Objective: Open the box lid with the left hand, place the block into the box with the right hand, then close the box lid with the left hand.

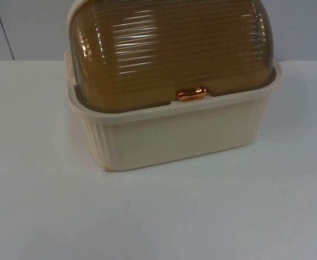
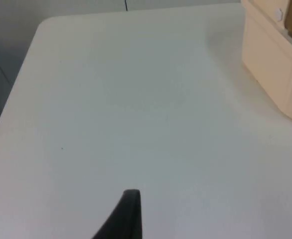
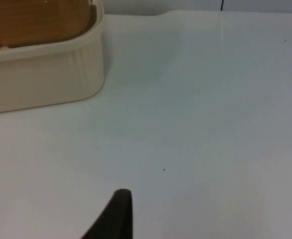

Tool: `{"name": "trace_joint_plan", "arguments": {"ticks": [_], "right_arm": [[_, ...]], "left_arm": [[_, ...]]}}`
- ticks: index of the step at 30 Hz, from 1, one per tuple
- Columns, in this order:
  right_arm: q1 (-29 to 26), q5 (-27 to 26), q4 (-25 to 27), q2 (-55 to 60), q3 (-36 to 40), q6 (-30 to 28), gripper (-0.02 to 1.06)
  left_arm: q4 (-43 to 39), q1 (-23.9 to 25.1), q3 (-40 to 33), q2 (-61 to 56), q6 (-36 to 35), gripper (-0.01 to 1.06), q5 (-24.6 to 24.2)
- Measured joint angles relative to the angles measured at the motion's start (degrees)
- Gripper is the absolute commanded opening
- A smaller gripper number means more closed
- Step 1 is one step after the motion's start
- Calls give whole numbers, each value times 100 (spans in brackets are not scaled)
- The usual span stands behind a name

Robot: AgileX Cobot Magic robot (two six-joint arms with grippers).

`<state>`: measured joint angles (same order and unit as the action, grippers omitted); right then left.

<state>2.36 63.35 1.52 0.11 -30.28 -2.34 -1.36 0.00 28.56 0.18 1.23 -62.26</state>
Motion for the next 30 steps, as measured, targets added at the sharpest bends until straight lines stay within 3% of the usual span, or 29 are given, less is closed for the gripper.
{"name": "trace_joint_plan", "arguments": {"ticks": [30], "right_arm": [[0,0,35,0,0,277,105]], "left_arm": [[136,0,0,0,-12,102,0]]}}
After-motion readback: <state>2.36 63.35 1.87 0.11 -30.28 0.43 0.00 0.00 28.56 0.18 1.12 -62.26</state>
